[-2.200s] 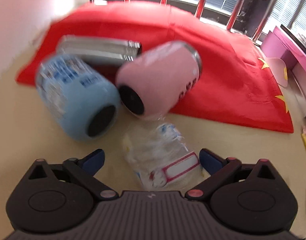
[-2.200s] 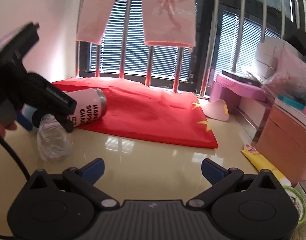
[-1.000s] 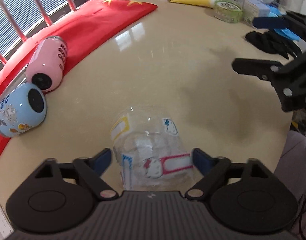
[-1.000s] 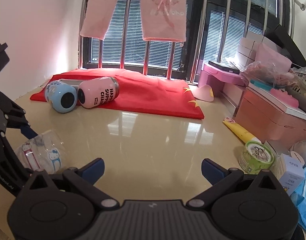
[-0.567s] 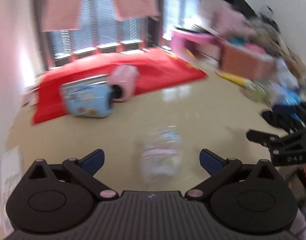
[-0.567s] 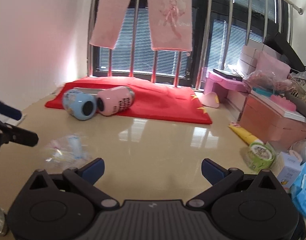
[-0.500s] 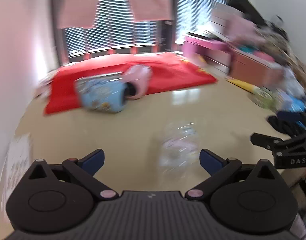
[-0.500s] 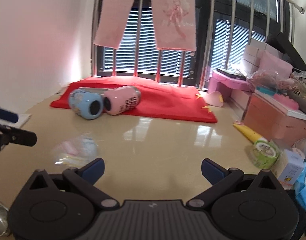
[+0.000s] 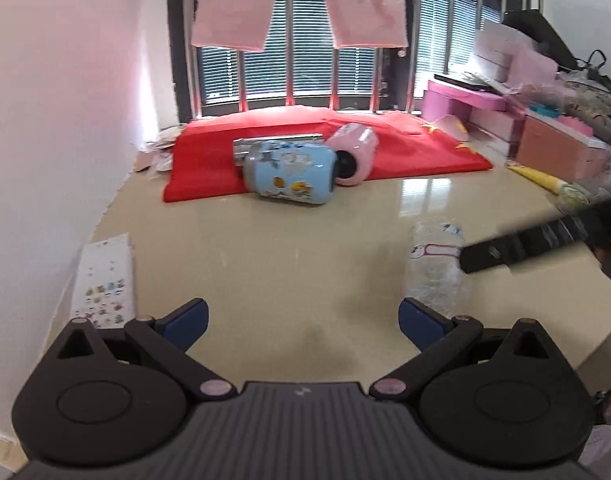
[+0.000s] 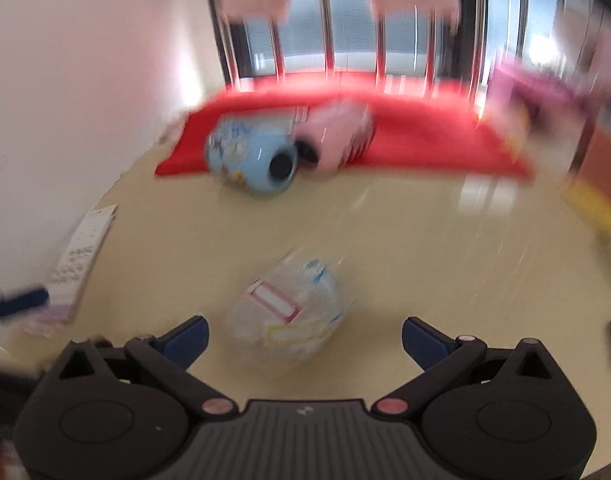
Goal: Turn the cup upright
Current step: 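Move the right tool to the lying cup and grasp its body, then lift the cup with the right tool and rotate it mouth up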
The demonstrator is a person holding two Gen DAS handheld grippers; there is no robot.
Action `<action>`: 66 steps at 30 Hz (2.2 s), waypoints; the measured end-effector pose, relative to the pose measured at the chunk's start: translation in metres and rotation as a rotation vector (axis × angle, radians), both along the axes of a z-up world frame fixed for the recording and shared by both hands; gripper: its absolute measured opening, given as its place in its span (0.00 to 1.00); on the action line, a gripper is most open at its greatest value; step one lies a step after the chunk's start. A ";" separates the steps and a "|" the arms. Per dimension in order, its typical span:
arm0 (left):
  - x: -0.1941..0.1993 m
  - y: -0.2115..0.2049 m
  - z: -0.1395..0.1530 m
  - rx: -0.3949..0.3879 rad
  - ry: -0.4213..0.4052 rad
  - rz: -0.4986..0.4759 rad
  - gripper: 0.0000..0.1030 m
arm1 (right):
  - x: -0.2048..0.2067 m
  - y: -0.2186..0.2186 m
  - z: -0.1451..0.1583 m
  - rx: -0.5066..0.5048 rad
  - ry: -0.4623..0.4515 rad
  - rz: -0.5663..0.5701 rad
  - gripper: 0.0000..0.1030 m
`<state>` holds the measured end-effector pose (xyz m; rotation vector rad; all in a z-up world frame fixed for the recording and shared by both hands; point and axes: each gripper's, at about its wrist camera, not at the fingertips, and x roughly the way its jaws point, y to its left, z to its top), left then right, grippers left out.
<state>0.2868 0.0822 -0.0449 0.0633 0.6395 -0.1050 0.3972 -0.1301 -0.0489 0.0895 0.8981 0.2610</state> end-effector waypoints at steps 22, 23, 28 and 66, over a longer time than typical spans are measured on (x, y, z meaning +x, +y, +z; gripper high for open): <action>0.020 0.035 -0.023 -0.060 0.050 0.053 1.00 | 0.084 0.023 -0.030 -0.261 0.281 0.220 0.69; 0.021 0.034 -0.023 -0.063 0.051 0.053 1.00 | 0.088 0.024 -0.030 -0.262 0.283 0.224 0.70; 0.022 0.029 -0.021 -0.059 0.050 0.050 1.00 | 0.098 0.012 -0.028 -0.202 0.311 0.178 0.79; 0.061 -0.006 -0.018 -0.031 0.041 0.106 1.00 | 0.041 -0.008 -0.069 -0.137 -0.680 0.134 0.65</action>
